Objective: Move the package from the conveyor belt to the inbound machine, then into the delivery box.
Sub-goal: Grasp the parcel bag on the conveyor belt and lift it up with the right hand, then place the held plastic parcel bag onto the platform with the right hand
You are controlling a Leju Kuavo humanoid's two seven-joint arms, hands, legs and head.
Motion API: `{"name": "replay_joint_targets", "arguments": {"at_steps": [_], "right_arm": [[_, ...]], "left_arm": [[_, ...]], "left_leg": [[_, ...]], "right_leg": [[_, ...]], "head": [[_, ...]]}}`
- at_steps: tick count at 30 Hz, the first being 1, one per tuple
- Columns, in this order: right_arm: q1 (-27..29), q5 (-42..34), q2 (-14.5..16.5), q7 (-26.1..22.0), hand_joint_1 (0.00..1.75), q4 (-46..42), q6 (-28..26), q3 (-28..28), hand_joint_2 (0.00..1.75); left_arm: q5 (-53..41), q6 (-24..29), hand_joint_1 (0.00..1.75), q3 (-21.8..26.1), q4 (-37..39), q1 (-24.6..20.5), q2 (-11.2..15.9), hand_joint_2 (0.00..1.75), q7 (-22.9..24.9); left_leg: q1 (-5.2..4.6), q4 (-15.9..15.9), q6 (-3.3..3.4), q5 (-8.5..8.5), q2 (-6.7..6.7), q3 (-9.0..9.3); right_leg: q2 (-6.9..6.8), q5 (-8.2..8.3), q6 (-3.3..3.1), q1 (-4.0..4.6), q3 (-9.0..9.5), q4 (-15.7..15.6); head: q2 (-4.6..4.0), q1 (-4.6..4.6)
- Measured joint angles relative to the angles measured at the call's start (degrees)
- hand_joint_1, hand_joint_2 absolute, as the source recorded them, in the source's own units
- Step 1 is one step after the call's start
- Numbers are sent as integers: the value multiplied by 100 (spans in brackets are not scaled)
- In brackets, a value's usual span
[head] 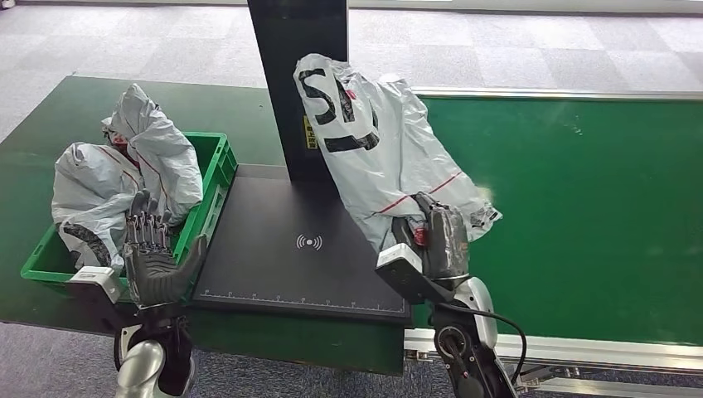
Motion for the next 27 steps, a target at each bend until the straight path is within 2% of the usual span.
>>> {"name": "replay_joint_targets", "arguments": {"at_steps": [8, 9, 10, 12, 13, 14, 15, 19, 27], "right_arm": [[-373, -590, 233, 59, 175, 896, 621, 978, 175], [-395, -611, 244, 68, 165, 977, 651, 1058, 175], [-414, -621, 255, 74, 142, 1046, 667, 1126, 175], [-457, -643, 272, 89, 55, 1174, 711, 1231, 175], [-489, -659, 279, 112, 21, 1237, 773, 1276, 175], [-526, -676, 284, 143, 0, 1306, 861, 1322, 175], [-566, -689, 291, 178, 0, 1379, 961, 1368, 175], [-711, -704, 364, 267, 0, 1698, 1187, 1530, 0], [-839, -865, 419, 217, 0, 2024, 1219, 1612, 0]], "left_arm": [[-2, 1, 0, 255, -31, -253, -10, 175, 11], [-2, 2, 0, 278, -31, -266, -10, 175, 14], [-2, 4, 0, 298, -31, -275, -10, 175, 15], [-3, 7, 0, 330, -31, -283, -10, 175, 16], [-5, 7, 0, 345, -31, -286, -10, 175, 17], [-8, 7, 0, 358, -31, -291, -10, 175, 21], [-13, 7, 0, 370, -30, -297, -10, 175, 28], [-57, 7, 0, 423, -28, -325, -9, 175, 69], [-163, -2, 0, 497, -28, -320, -18, 175, 155]], "left_leg": [[0, 0, 0, 0, -2, -1], [0, 0, 0, 0, -2, -1], [0, 0, 0, 0, -2, -2], [0, 0, 0, 0, -1, -2], [0, 0, 0, 0, -1, -2], [0, 0, 0, 0, 0, -1], [0, 0, 0, 0, 0, -1], [0, 0, 0, 0, -2, 0], [0, 0, 0, 0, -2, -2]], "right_leg": [[0, 0, 0, 0, -3, 0], [0, 0, 0, 0, -3, 0], [0, 0, 0, 0, -3, 0], [0, 0, 0, 0, -3, 0], [0, 0, 0, 0, -3, 0], [0, 0, 0, 0, -3, 0], [0, 0, 0, 0, -3, 0], [0, 0, 0, 0, -2, 0], [-1, 0, 0, 0, -3, 0]], "head": [[0, 0], [0, 0], [0, 1], [0, 1], [0, 1], [0, 1], [0, 0], [0, 1], [0, 2]]}}
